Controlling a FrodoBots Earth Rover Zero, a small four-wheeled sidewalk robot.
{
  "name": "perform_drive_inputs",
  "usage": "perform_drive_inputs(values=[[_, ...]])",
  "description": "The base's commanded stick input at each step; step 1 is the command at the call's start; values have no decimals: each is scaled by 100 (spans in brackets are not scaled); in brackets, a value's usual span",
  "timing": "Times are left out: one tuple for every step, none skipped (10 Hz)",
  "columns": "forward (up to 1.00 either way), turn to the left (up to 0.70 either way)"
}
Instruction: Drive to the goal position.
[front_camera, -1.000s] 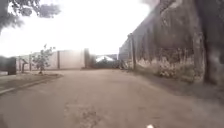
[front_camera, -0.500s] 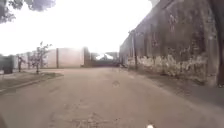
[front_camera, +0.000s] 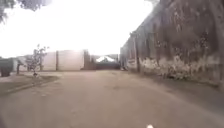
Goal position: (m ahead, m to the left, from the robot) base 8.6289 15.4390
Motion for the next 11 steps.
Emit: perform_drive_inputs(values=[[70, 2], [70, 0], [70, 0], [70, 0], [70, 0], [70, 0], [70, 0], [70, 0], [70, 0], [70, 0], [70, 0]])
